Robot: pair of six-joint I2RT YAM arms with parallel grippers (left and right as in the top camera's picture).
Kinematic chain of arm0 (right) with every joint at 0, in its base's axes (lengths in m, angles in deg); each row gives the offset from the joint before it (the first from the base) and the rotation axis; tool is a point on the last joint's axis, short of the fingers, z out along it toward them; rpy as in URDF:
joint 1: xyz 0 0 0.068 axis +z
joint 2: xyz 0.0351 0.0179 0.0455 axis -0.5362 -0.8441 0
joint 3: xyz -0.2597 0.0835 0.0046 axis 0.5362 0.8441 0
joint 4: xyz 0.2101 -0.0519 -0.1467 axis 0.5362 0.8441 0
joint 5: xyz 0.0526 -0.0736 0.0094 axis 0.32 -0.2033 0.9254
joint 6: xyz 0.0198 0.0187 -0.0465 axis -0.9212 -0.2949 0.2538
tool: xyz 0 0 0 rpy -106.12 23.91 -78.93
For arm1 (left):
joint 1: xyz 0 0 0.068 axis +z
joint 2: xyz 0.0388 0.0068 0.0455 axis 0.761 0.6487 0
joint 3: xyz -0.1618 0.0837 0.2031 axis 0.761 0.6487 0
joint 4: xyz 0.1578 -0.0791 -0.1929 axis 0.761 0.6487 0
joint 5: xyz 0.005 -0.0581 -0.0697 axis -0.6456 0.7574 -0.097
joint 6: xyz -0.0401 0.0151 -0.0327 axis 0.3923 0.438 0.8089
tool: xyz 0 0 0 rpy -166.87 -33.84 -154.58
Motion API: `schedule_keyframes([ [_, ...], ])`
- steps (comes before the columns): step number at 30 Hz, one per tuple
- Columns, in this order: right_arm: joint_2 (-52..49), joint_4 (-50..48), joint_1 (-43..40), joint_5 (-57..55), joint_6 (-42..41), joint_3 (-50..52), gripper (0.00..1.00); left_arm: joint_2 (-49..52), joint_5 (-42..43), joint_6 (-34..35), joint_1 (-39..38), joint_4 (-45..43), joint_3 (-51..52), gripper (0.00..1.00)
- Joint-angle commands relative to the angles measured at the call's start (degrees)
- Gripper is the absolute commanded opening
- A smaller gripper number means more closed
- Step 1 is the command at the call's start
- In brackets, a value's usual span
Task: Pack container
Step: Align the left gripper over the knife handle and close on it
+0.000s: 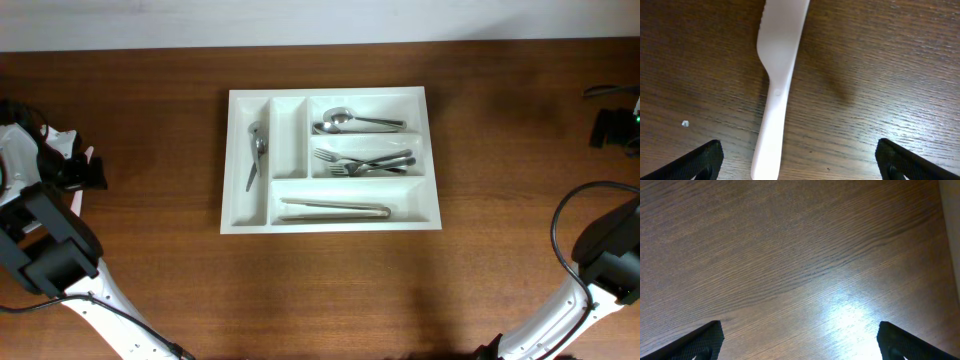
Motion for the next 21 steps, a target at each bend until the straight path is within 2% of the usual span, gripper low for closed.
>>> schedule_keyframes([
  [1,0.98,-0.13,0.2,0.52,-0.24,0.13,0.99,-1.49,1.95,-0.79,1.14,-0.57,0.5,0.99],
  [21,0.98,-0.13,0.2,0.52,-0.24,0.13,0.99,-0.74,2.71,-2.25,1.97,-1.22,0.5,0.99],
])
